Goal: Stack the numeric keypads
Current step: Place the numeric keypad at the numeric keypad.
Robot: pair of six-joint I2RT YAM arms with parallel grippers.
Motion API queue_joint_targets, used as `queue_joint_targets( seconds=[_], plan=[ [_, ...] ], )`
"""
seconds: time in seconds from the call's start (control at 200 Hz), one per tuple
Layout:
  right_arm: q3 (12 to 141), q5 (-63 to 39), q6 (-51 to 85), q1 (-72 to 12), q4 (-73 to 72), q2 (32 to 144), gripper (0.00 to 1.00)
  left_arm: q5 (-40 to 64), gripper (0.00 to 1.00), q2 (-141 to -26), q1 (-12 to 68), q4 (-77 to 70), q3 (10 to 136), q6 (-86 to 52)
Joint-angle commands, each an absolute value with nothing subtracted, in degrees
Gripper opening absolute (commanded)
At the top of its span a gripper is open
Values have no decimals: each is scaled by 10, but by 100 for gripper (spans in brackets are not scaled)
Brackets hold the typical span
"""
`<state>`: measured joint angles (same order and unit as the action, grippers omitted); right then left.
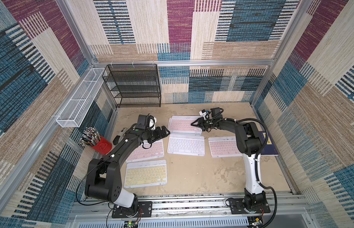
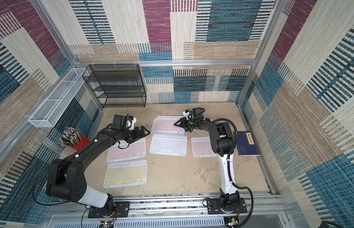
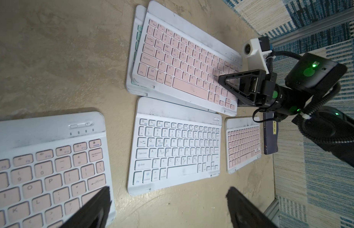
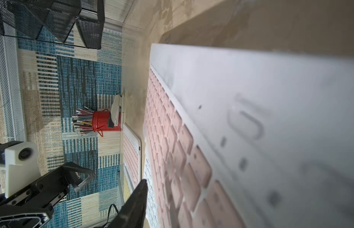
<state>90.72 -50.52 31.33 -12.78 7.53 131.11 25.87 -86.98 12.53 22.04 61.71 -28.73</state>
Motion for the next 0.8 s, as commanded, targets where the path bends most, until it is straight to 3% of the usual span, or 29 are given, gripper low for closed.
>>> queue_joint_targets(
  seconds=[0.0, 0.426, 0.791],
  plan=[
    [914, -460, 270, -127, 118, 1300, 54, 270, 95, -872, 127, 208, 615, -291],
    [997, -349, 172, -127, 276, 1301, 66, 271, 95, -880, 131, 202, 612, -293],
    [958, -409, 178, -127, 247, 1281, 84, 277, 95, -889, 131, 196, 611, -296]
  ],
)
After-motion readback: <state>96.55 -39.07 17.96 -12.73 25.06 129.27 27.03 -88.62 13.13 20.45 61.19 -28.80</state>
